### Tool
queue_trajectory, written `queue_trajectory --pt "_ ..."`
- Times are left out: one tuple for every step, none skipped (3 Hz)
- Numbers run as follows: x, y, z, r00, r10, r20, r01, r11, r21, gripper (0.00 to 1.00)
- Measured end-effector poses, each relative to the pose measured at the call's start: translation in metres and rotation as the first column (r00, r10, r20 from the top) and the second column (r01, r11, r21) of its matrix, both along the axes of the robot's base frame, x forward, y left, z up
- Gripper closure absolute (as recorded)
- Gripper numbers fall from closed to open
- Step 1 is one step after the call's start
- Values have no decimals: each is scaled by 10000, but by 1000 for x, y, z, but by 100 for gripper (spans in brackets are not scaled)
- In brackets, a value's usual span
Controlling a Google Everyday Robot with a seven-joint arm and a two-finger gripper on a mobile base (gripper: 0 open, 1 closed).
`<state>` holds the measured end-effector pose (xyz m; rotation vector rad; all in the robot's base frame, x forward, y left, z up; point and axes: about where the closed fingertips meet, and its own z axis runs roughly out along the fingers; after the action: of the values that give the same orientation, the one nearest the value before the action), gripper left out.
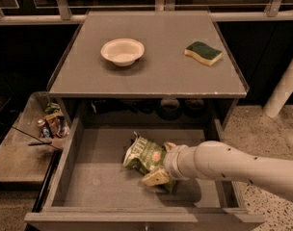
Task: Pick green jalapeno chip bag from top drawer and place on counter
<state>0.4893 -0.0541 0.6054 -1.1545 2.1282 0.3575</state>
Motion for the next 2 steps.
queue_trajectory --pt "0 0 0 10000 0 0 0 10000 0 42" --pt "0 0 0 10000 1 0 -1 10000 0 64"
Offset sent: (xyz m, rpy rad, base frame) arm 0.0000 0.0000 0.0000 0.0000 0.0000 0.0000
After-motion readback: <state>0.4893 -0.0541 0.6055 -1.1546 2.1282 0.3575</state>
